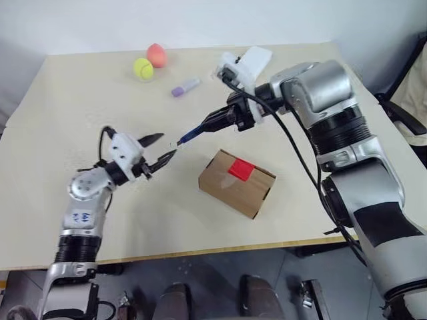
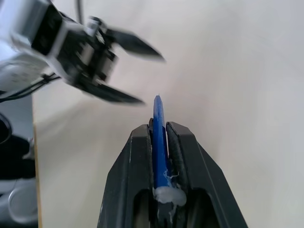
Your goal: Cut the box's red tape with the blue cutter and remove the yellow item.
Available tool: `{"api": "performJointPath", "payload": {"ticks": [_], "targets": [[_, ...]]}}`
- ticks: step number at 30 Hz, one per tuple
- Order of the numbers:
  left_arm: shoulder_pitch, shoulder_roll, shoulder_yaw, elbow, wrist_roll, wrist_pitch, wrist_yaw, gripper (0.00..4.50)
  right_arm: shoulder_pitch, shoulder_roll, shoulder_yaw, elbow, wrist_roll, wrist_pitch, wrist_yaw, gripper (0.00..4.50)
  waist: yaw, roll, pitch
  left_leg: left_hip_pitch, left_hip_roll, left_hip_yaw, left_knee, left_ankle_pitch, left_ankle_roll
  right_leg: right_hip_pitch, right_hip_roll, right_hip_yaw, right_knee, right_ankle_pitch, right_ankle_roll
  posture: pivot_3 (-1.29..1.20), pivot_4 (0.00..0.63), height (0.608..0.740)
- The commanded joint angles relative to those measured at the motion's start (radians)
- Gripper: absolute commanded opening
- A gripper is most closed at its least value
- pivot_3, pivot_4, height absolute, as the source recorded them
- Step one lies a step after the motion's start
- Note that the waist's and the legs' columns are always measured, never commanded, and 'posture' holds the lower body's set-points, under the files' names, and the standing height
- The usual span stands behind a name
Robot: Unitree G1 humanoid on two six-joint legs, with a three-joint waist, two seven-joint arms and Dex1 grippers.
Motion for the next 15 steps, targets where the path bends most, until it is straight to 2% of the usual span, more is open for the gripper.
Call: {"api": "performJointPath", "payload": {"ticks": [1, 2, 6, 11, 13, 15], "targets": [[0.032, 0.074, 0.063, -0.118, -0.101, 0.127, -0.051, 4.20, 0.005, -0.035, -0.069, -0.076, 0.029, 0.030, -0.042, 0.16, 0.000, 0.000, 0.000, 0.000, 0.000, 0.000, 0.000, 0.000, 0.000, 0.000, 0.000, 0.000, 0.000, 0.000, 0.000, 0.00, 0.150, 0.740], [0.048, 0.096, 0.074, -0.148, -0.128, 0.172, -0.065, 4.48, 0.013, -0.044, -0.082, -0.093, 0.033, 0.043, -0.055, 0.16, 0.000, 0.000, 0.000, 0.000, 0.000, 0.000, 0.000, 0.000, 0.000, 0.000, 0.000, 0.000, 0.000, 0.000, 0.000, 0.00, 0.150, 0.740], [0.123, 0.161, 0.113, -0.299, -0.249, 0.343, -0.098, 4.50, 0.059, -0.086, -0.147, -0.178, 0.063, 0.093, -0.112, 0.16, 0.003, 0.000, 0.000, 0.000, 0.000, 0.000, -0.001, -0.001, 0.000, 0.000, 0.000, 0.000, 0.000, 0.000, 0.000, 0.00, 0.150, 0.740], [0.181, 0.185, 0.127, -0.429, -0.335, 0.472, -0.099, 4.50, 0.106, -0.108, -0.227, -0.279, 0.110, 0.148, -0.184, 0.16, 0.009, 0.000, 0.000, 0.000, 0.000, 0.000, 0.000, -0.001, 0.000, 0.000, 0.000, 0.000, -0.001, 0.000, 0.000, 0.00, 0.150, 0.740], [0.181, 0.177, 0.100, -0.475, -0.357, 0.510, -0.092, 4.50, 0.144, -0.121, -0.264, -0.350, 0.133, 0.165, -0.215, 0.16, 0.011, 0.000, 0.000, 0.000, 0.001, 0.000, 0.000, -0.001, 0.000, 0.000, 0.000, 0.000, -0.001, 0.000, 0.000, 0.00, 0.150, 0.740], [0.135, 0.158, 0.021, -0.508, -0.344, 0.558, -0.067, 4.50, 0.192, -0.143, -0.308, -0.437, 0.166, 0.197, -0.241, 0.16, 0.017, 0.000, 0.000, 0.000, 0.001, 0.000, 0.000, -0.001, 0.000, 0.000, 0.000, 0.000, -0.001, 0.000, 0.000, 0.00, 0.150, 0.740]]}}
